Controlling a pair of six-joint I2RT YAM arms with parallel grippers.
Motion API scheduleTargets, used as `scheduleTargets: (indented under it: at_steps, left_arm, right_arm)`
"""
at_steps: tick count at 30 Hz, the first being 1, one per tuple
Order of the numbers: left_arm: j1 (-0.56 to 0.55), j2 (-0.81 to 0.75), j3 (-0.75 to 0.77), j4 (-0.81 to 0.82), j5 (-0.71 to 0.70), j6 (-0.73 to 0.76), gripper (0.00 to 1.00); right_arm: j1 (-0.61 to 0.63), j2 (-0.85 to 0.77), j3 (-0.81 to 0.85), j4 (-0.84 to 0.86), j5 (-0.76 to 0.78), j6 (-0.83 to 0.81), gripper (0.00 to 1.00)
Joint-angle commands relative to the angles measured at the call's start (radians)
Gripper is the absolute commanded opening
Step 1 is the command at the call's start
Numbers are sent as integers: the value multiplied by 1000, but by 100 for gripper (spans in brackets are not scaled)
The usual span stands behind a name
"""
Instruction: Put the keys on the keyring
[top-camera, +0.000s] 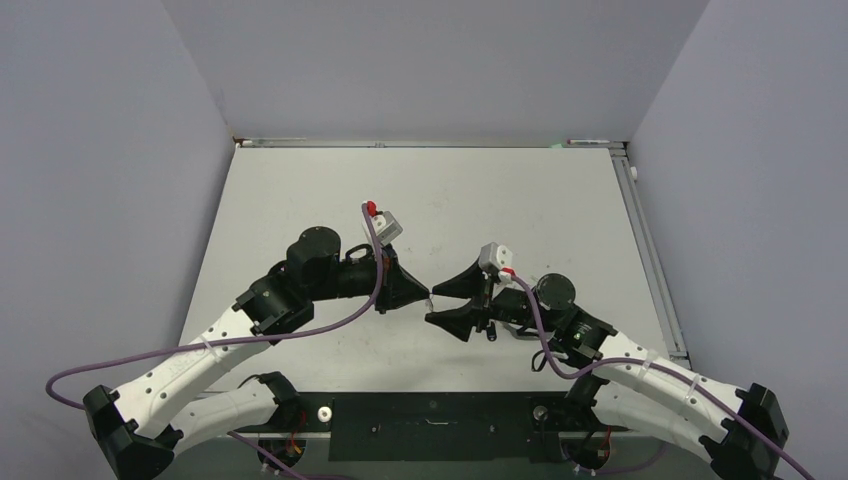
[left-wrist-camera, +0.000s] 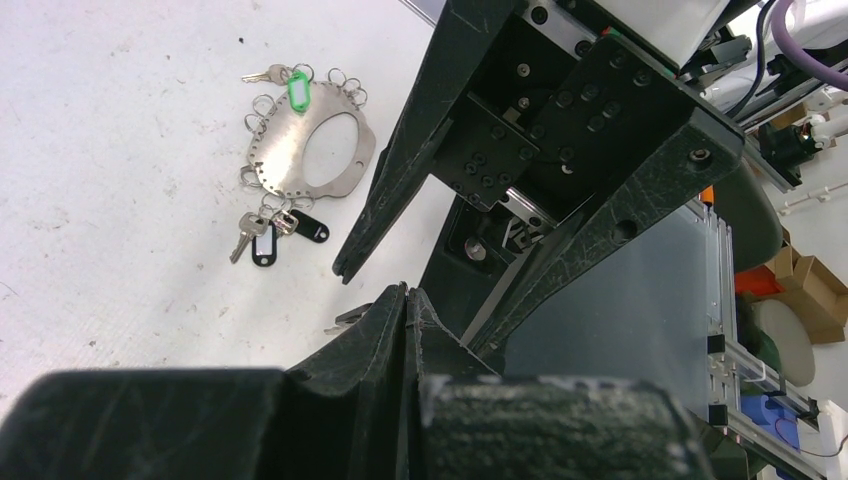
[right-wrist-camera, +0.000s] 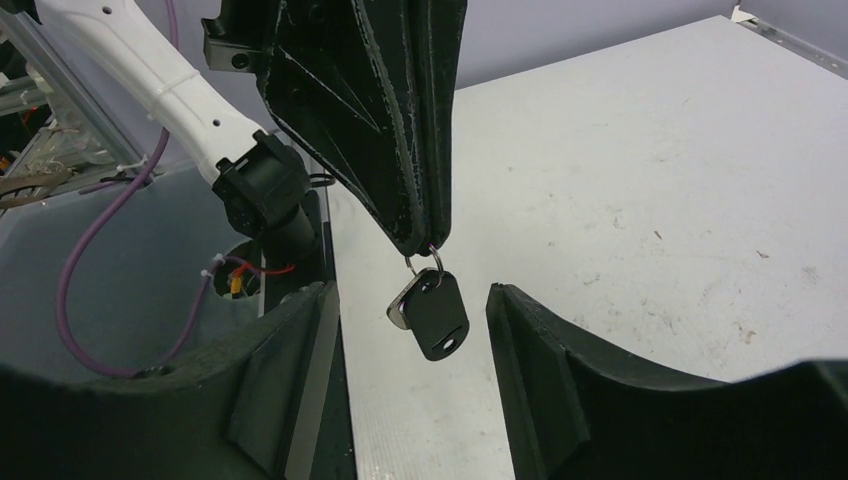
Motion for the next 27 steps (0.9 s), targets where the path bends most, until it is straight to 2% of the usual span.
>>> scheduleTargets:
  at_steps: [1, 22, 27]
  left_arm:
    - [-4, 4, 32, 50, 19, -15, 0]
    - [-4, 5, 24, 50, 31, -15, 0]
    - [-3, 4, 22, 50, 32, -15, 0]
  right_arm:
    - [5, 18, 49, 73, 8, -26, 57]
    - [5, 56, 66, 80, 36, -67, 49]
    - [4, 60, 70, 74, 39, -76, 43]
